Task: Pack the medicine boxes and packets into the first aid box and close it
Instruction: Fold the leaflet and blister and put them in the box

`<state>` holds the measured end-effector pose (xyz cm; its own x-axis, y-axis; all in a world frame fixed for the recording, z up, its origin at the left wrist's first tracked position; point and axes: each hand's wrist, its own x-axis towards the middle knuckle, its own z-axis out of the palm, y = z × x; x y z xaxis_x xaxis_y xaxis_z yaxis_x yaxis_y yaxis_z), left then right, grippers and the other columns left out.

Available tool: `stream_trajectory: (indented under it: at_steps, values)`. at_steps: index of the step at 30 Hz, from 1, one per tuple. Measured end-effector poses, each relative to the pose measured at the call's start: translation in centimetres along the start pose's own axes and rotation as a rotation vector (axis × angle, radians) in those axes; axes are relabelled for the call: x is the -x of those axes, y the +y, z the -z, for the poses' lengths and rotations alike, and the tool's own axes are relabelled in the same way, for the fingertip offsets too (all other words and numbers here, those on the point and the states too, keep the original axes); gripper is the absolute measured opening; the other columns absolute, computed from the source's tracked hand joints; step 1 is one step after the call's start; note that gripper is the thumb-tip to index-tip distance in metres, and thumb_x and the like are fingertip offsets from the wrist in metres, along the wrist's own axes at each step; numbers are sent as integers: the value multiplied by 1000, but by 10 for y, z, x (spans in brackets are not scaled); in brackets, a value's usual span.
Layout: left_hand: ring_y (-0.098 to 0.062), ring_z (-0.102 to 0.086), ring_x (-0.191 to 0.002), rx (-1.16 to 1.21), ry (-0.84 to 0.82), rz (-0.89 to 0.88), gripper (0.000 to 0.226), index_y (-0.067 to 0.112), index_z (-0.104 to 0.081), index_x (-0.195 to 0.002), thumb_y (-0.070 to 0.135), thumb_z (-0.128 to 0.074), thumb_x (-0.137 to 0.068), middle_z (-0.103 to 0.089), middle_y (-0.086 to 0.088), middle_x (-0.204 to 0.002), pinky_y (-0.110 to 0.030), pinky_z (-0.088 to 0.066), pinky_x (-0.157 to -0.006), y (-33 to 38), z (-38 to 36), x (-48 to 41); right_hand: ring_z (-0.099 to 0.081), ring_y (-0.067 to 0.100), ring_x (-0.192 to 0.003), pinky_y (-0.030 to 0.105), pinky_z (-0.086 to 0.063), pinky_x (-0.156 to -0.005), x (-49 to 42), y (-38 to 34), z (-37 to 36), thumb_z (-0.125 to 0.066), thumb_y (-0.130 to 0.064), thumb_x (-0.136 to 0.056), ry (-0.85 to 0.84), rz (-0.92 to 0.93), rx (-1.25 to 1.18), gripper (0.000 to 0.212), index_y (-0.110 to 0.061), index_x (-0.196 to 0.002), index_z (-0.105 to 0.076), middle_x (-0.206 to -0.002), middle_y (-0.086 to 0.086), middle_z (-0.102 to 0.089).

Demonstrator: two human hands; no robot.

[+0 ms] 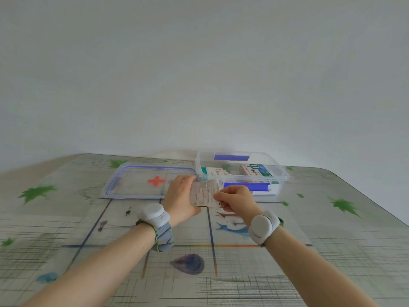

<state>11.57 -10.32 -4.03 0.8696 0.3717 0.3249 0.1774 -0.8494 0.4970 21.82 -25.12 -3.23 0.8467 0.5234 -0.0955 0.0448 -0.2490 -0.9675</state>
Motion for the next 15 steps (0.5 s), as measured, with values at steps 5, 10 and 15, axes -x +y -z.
stream_trajectory:
  at_steps: [5, 10, 15]
  values:
    - [-20, -51, -102, 3, 235, -179, 38, 18, -65, -108, 10, -73, -72, -60, 0, -104, -19, -34, -78, 5, 10, -3, -52, 11, -39, 18, -43, -40, 4, -6, -2, -71, -6, -73, 19, -30, -97, 10, -6, -66, -63, -48, 3, -60]
    - [-20, -57, -80, 44, 325, -363, 31, 18, -76, -82, -8, -65, -70, -63, 0, -80, -32, -48, -68, 8, 14, -2, -44, 9, -38, 18, -38, -39, 5, -20, -2, -67, -6, -74, -18, -23, -171, 14, -10, -63, -59, -48, 1, -53]
    - [-16, -58, -76, 94, 399, -403, 20, 14, -74, -85, -2, -66, -77, -62, 0, -80, -27, -47, -65, 6, 18, -11, -46, 9, -42, 18, -40, -43, 1, -30, 2, -65, -17, -83, -67, 73, -260, 17, -11, -68, -62, -53, 1, -54]
